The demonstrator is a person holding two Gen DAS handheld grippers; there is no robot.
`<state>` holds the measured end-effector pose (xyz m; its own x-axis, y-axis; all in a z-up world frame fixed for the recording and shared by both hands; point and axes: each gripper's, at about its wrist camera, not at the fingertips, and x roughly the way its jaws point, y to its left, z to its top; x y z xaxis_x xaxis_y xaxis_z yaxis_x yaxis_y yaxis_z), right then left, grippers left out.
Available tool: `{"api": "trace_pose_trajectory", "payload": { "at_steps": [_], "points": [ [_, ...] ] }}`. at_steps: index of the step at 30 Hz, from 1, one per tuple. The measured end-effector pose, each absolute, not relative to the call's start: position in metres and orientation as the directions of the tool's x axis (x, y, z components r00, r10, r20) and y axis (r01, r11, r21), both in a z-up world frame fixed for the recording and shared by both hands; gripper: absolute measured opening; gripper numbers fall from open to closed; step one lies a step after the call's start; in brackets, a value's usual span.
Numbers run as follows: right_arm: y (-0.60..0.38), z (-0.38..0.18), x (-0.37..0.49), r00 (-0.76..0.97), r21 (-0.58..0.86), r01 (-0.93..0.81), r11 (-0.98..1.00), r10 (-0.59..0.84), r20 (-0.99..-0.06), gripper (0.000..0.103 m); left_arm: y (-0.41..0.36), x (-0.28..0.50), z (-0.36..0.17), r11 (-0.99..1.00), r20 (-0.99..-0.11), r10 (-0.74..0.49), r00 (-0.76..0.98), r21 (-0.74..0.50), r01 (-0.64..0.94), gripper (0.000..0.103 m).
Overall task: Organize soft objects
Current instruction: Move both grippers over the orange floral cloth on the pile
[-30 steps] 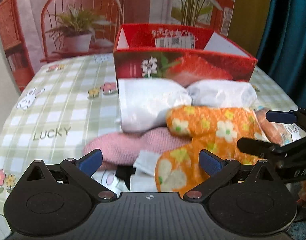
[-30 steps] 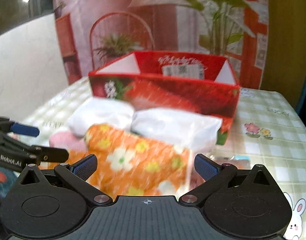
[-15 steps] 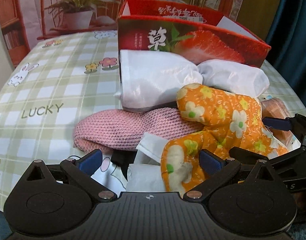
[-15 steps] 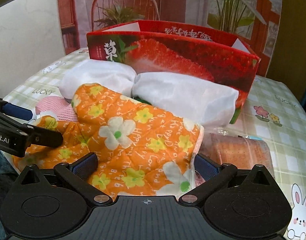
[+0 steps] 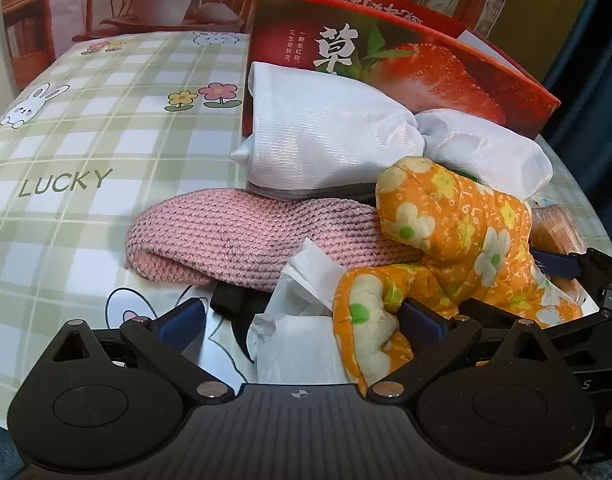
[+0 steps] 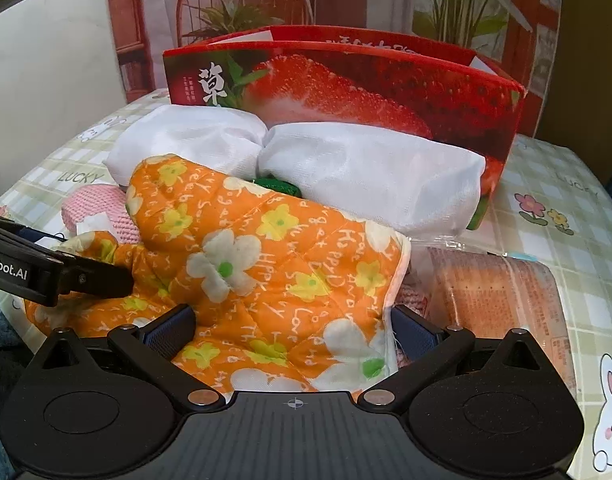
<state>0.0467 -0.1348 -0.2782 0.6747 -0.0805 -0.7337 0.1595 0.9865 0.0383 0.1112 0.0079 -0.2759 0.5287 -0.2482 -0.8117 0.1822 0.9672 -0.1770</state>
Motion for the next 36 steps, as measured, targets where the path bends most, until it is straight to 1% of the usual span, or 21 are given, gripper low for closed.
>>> {"api": "trace_pose_trajectory", "payload": {
  "at_steps": [10,16,18,21,23,25,27,28,32,36],
  "points": [
    [-0.134,-0.279,0.046,0.678,0.038,0.161,0.986,-0.082,-0.731,0.103,0.011,0.111,-0.276,0.967,-0.808,-0.252,0.532,-0.185,0.177,0.103],
    [-0.134,-0.277,0.045,0.681,0.032,0.153,0.988,-0.082,-0.728,0.103,0.015,0.118,-0.269,0.959,-0.829,-0.278,0.485,-0.211,0.190,0.102],
    [-0.134,-0.275,0.043,0.690,0.044,0.148,0.988,-0.072,-0.721,0.103,0.014,0.115,-0.258,0.956,-0.817,-0.282,0.503,-0.198,0.215,0.096],
    [-0.137,-0.270,0.038,0.707,0.060,0.140,0.988,-0.057,-0.705,0.103,0.010,0.107,-0.235,0.954,-0.782,-0.277,0.558,-0.157,0.255,0.093],
    [-0.138,-0.267,0.035,0.714,0.061,0.136,0.989,-0.056,-0.698,0.103,0.008,0.101,-0.219,0.946,-0.755,-0.295,0.586,-0.146,0.289,0.090],
    [-0.138,-0.263,0.032,0.726,0.066,0.133,0.989,-0.052,-0.686,0.103,0.007,0.094,-0.207,0.936,-0.730,-0.325,0.602,-0.157,0.315,0.086],
    [-0.139,-0.259,0.029,0.741,0.075,0.129,0.989,-0.046,-0.670,0.103,0.006,0.088,-0.199,0.925,-0.714,-0.358,0.602,-0.184,0.331,0.077],
    [-0.140,-0.257,0.027,0.747,0.080,0.128,0.989,-0.043,-0.663,0.103,0.004,0.084,-0.198,0.920,-0.710,-0.374,0.597,-0.201,0.337,0.075],
    [-0.144,-0.253,0.022,0.766,0.107,0.124,0.986,-0.026,-0.642,0.102,0.000,0.076,-0.207,0.914,-0.731,-0.392,0.558,-0.242,0.325,0.065],
    [-0.144,-0.252,0.020,0.774,0.119,0.114,0.986,-0.013,-0.633,0.102,0.010,0.080,-0.219,0.919,-0.753,-0.393,0.527,-0.303,0.252,0.060]
  ]
}}
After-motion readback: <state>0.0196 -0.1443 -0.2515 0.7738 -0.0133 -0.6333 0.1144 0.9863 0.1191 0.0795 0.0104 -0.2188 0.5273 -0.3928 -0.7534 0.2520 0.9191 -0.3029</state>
